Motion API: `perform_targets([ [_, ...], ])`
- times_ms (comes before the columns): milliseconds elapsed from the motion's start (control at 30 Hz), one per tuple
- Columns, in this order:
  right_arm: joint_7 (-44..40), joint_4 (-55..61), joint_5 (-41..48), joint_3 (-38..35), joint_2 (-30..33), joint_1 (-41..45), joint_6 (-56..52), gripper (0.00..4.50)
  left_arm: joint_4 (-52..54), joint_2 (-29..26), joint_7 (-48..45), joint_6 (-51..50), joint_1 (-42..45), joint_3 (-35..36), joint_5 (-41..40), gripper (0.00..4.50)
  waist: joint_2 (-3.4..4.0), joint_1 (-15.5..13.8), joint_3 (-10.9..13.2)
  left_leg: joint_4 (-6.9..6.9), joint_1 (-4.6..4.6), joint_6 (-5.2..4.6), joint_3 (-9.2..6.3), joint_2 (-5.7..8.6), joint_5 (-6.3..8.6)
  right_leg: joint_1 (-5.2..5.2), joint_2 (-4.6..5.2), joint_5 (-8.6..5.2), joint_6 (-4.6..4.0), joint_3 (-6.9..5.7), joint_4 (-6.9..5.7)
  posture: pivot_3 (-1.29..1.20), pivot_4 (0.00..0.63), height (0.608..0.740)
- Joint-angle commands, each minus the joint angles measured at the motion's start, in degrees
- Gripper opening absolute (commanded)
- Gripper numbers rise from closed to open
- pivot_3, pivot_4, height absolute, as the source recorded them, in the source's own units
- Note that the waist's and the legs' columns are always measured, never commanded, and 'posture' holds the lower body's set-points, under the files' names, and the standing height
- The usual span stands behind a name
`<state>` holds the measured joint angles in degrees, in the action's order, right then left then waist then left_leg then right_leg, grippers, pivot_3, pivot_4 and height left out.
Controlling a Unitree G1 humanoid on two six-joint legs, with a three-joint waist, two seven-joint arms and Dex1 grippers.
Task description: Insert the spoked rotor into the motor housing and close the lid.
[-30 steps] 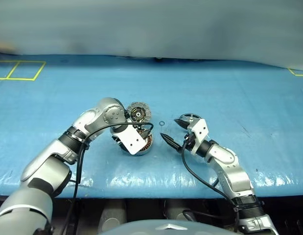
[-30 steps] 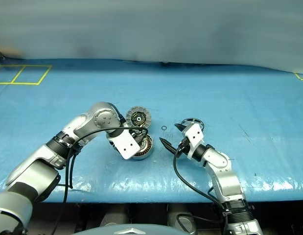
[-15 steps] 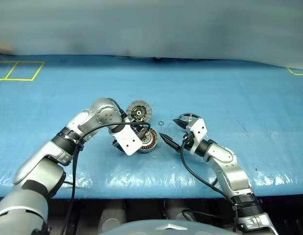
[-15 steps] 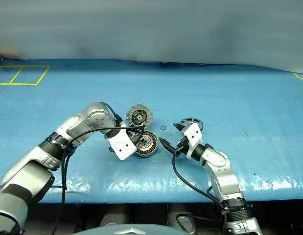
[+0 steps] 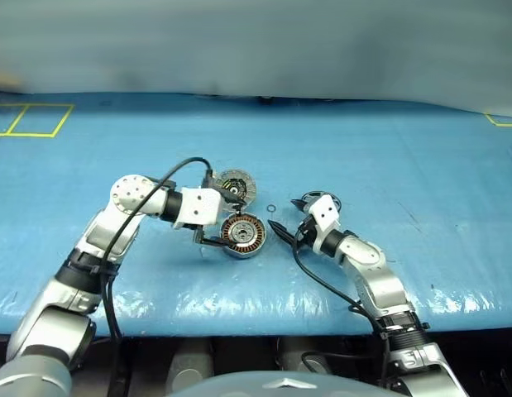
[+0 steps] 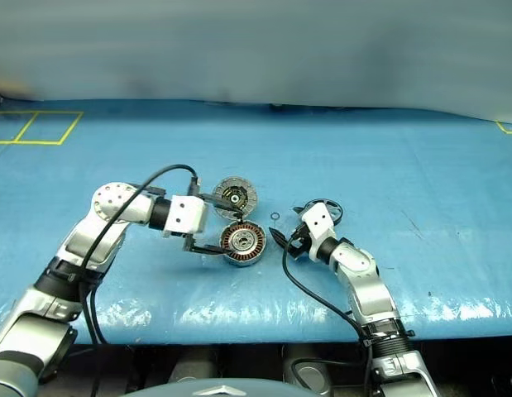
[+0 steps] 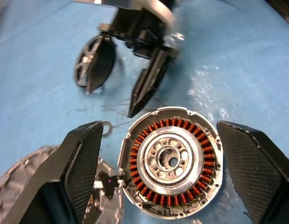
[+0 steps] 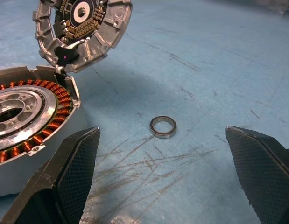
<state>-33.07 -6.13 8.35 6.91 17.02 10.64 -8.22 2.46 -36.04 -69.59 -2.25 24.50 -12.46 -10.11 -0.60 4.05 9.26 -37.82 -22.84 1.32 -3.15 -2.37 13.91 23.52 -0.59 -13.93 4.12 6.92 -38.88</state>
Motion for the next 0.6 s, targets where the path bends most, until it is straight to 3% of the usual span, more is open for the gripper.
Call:
perform_targets([
  [33, -0.16, 0.72, -0.01, -0.05, -0.31, 0.9, -0.21, 4.5, 5.11, 1.42, 5.2, -3.63, -6.4, 4.71, -4.58, 4.11, 0.01, -0.05, 0.0, 0.0, 0.0, 0.0, 0.01, 0.0, 0.0, 0.0, 0.01, 0.0, 0.01, 0.01, 0.01, 0.0, 0.15, 0.74],
  [233, 0.62, -1.82, -1.77, 1.12, -1.21, 2.78, -0.97, 4.5, 4.47, 5.88, 13.15, -1.99, -16.7, 9.28, -6.65, 4.11, 0.0, -0.15, 0.0, -0.01, 0.08, 0.02, 0.06, 0.01, -0.01, -0.05, 0.04, 0.02, 0.01, 0.03, 0.02, 0.0, 0.15, 0.74],
  [600, 6.64, -8.13, -5.38, 1.76, -5.32, 7.21, -4.4, 4.5, 1.36, 10.25, 16.74, 4.64, -23.76, 9.75, -6.32, 4.11, 0.0, -0.05, -0.01, 0.03, 0.14, 0.05, 0.14, 0.0, -0.02, -0.05, 0.03, -0.01, -0.14, 0.09, 0.04, 0.0, 0.15, 0.74],
])
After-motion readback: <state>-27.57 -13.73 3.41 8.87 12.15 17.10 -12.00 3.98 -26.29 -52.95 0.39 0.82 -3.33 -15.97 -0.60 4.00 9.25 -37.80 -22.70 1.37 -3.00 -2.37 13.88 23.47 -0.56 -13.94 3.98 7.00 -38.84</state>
